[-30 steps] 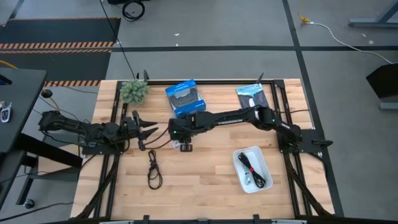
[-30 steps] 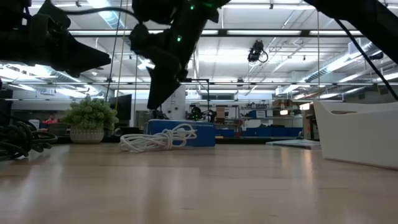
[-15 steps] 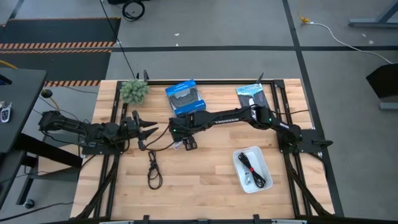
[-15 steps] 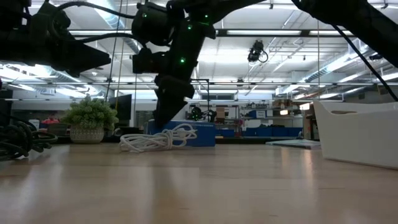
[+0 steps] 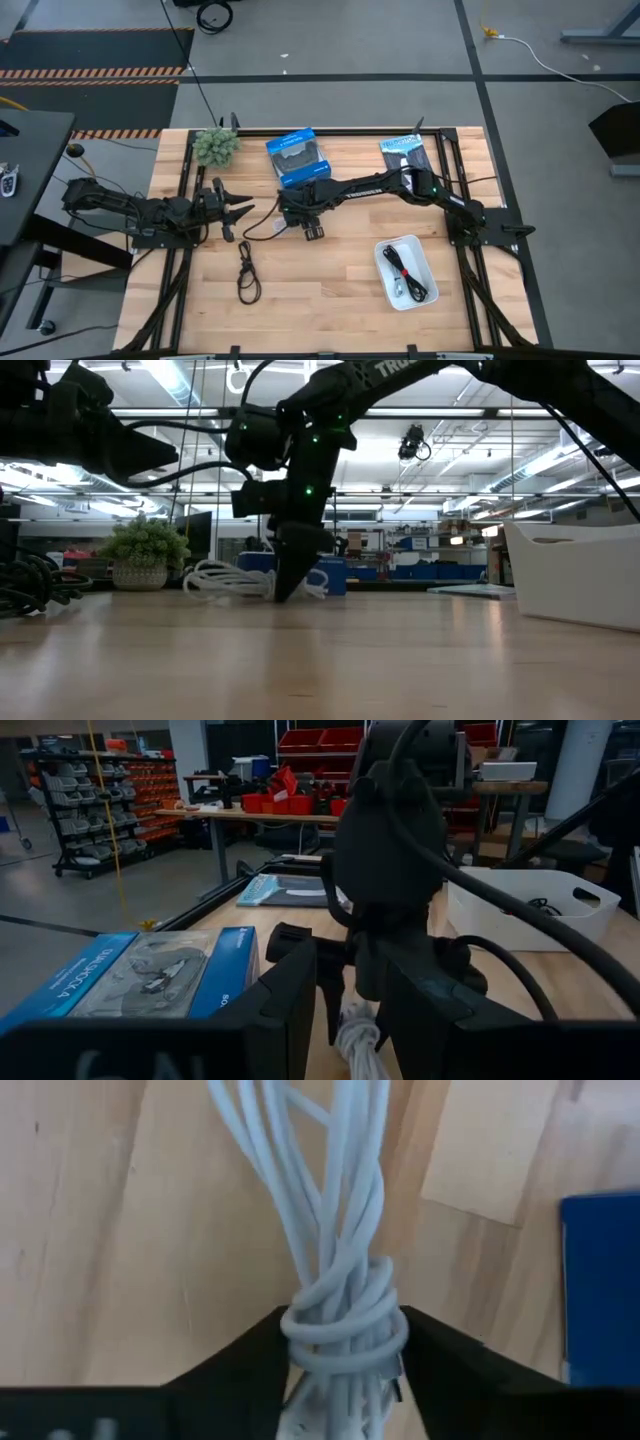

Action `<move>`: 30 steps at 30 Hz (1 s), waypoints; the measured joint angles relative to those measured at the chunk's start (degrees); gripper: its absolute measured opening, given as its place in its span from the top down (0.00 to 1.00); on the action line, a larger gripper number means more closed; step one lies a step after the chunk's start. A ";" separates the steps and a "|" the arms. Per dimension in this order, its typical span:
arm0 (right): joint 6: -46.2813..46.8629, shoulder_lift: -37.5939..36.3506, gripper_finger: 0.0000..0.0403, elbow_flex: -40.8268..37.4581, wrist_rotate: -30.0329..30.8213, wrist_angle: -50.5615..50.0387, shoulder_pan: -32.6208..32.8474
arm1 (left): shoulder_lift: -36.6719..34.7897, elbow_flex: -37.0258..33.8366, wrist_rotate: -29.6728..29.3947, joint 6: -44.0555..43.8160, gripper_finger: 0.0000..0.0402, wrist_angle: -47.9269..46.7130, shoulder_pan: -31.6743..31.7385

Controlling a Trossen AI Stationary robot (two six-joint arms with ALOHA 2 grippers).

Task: Pick and place USB-C Cables
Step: Put the white charger cable into the white bin

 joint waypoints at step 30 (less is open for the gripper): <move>58.79 -18.70 0.75 3.48 -2.52 -42.57 17.95 | 0.02 -0.01 -0.01 0.00 0.71 -0.11 0.00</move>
